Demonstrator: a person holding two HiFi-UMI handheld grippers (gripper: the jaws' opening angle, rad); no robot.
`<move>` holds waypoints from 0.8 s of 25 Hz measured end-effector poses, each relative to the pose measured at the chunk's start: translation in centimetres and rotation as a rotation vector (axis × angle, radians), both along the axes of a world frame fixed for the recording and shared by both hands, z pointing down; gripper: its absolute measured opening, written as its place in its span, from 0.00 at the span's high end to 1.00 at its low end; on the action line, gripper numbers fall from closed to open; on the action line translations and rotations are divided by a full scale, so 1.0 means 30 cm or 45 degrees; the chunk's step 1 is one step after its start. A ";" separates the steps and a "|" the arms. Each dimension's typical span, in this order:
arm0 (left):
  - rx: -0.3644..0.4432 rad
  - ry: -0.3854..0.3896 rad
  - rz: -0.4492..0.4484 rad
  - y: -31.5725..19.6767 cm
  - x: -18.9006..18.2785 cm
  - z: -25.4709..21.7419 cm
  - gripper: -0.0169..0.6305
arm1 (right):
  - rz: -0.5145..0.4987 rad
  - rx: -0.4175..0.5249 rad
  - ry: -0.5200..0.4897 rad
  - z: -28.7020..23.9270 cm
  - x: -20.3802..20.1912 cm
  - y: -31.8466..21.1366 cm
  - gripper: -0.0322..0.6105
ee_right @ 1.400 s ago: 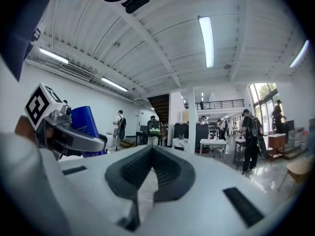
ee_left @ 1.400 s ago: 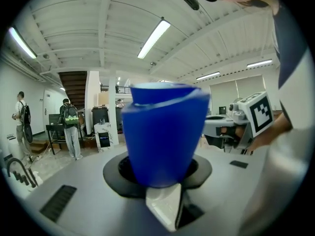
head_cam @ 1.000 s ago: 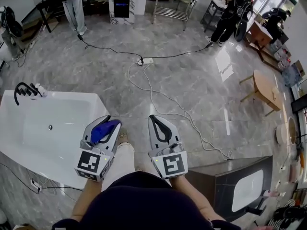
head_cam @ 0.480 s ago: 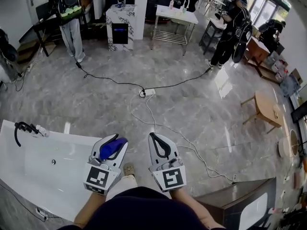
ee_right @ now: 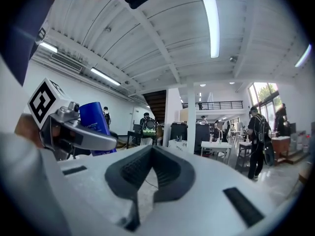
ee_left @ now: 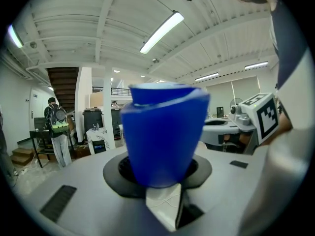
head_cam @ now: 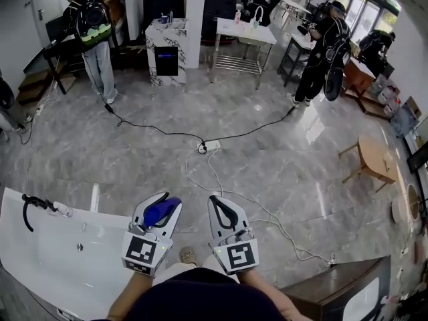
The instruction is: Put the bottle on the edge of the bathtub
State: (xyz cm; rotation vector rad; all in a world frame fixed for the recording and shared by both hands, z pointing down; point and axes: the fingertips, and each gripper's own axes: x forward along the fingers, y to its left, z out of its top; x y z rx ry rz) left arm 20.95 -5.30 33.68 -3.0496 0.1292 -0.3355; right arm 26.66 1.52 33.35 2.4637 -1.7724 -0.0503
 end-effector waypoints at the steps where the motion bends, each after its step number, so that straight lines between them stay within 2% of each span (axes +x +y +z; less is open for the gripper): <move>1: -0.004 0.000 -0.012 -0.022 0.005 0.001 0.76 | -0.012 -0.003 -0.003 0.002 0.003 -0.025 0.95; 6: -0.008 -0.005 -0.070 -0.083 0.037 0.023 0.76 | -0.072 -0.011 -0.015 0.025 0.035 -0.100 0.95; 10: -0.015 0.003 -0.160 -0.116 0.054 0.013 0.76 | -0.171 -0.013 -0.003 0.016 0.059 -0.159 0.95; 14: 0.006 0.023 -0.226 -0.154 0.078 -0.017 0.76 | -0.265 0.018 0.024 -0.024 0.095 -0.212 0.95; 20: -0.003 0.025 -0.330 -0.174 0.109 -0.009 0.76 | -0.336 0.041 0.021 -0.019 0.172 -0.240 0.95</move>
